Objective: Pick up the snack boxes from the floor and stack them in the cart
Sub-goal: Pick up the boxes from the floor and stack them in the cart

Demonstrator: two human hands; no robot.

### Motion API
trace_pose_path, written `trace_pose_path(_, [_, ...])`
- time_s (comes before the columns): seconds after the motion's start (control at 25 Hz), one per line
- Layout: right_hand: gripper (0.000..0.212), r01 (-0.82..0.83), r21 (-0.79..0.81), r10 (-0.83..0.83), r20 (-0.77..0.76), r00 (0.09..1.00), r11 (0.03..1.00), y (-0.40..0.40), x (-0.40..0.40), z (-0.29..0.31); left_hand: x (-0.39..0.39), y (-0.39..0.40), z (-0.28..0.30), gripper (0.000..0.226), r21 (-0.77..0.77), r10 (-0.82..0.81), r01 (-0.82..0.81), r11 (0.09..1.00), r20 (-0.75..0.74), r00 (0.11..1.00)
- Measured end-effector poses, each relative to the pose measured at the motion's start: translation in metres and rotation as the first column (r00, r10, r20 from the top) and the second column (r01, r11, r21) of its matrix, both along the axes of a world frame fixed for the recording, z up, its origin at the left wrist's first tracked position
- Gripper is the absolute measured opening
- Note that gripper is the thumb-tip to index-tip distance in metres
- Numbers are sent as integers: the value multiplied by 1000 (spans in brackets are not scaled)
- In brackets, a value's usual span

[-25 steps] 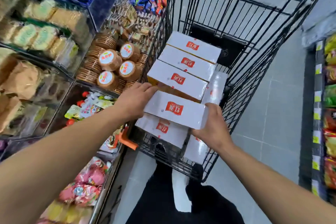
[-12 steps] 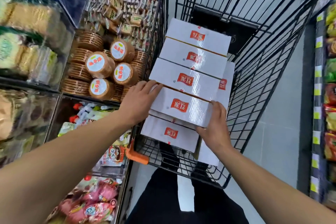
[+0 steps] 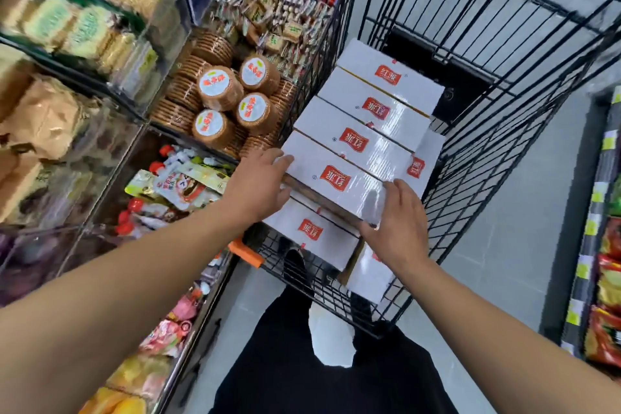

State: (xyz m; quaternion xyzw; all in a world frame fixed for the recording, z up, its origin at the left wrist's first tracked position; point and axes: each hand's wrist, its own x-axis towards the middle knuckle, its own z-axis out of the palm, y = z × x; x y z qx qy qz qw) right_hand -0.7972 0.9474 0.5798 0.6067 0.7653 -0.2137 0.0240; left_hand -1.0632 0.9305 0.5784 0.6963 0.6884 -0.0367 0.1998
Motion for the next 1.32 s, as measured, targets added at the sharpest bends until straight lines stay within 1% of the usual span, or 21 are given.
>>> trace_pose_path(0.04, [77, -80, 21, 80, 16, 997, 997, 0, 1, 4, 5, -12, 5, 65, -18, 62, -61, 998, 31, 998])
trace_pose_path(0.08, [73, -188, 32, 188, 8, 982, 982, -2, 2, 9, 12, -30, 12, 66, -16, 156, -155, 988, 45, 987])
trace_pose_path(0.16, [71, -388, 27, 388, -26, 921, 921, -7, 1, 18, 31, -70, 23, 66, 11, 358, -360, 933, 77, 931])
trace_pose_path(0.24, [69, -550, -22, 547, -74, 834, 835, -20, 1, 29, 60, -118, 34, 65, 27, 525, -530, 847, 103, 845])
trace_pose_path(0.32, [64, -681, -25, 674, -115, 729, 732, -44, 4, 40, 97, -171, 45, 62, 46, 639, -647, 761, 115, 760])
trace_pose_path(0.36, [60, -724, -31, 712, -153, 685, 689, -57, 6, 43, 114, -198, 47, 61, 35, 690, -698, 715, 123, 713])
trace_pose_path(0.44, [54, -799, -69, 772, -220, 596, 597, -90, 9, 47, 148, -257, 52, 63, -4, 795, -802, 598, 135, 592])
trace_pose_path(0.52, [55, -880, -104, 854, -211, 475, 463, -126, 11, 48, 182, -317, 56, 64, -50, 883, -886, 460, 133, 451])
trace_pose_path(0.56, [54, -922, -100, 902, -190, 388, 375, -146, 10, 48, 199, -347, 59, 65, -64, 923, -927, 371, 131, 361])
trace_pose_path(0.6, [55, -957, -90, 942, -170, 289, 277, -171, 7, 49, 218, -381, 60, 65, -67, 960, -963, 260, 128, 250])
trace_pose_path(0.64, [56, -976, -85, 965, -156, 212, 201, -192, 5, 49, 237, -410, 61, 64, -73, 981, -985, 156, 128, 146])
trace_pose_path(0.68, [57, -985, -87, 976, -147, 158, 146, -210, 3, 49, 253, -435, 61, 63, -87, 989, -994, 69, 135, 56])
trace_pose_path(0.76, [58, -995, -101, 990, -144, 4, -10, -265, 3, 47, 295, -498, 63, 61, -105, 982, -987, -120, 134, -133])
trace_pose_path(0.88, [54, -967, -121, 969, -131, -208, -224, -361, 14, 47, 369, -590, 70, 62, -64, 914, -927, -371, 149, -376])
trace_pose_path(0.96, [58, -928, -143, 937, -114, -331, -345, -421, 28, 50, 415, -636, 75, 62, -42, 862, -875, -482, 153, -482])
trace_pose_path(1.04, [61, -880, -146, 892, -107, -440, -452, -480, 46, 52, 458, -680, 76, 61, -20, 816, -825, -564, 140, -561])
trace_pose_path(1.12, [61, -822, -118, 831, -90, -550, -557, -555, 74, 52, 512, -736, 73, 66, -13, 745, -755, -656, 148, -650])
trace_pose_path(1.2, [63, -773, -84, 778, -79, -624, -629, -615, 97, 55, 553, -781, 67, 70, -6, 696, -706, -708, 167, -699])
trace_pose_path(1.32, [63, -704, -80, 709, -63, -703, -705, -709, 137, 59, 614, -851, 68, 62, 20, 587, -596, -803, 202, -784])
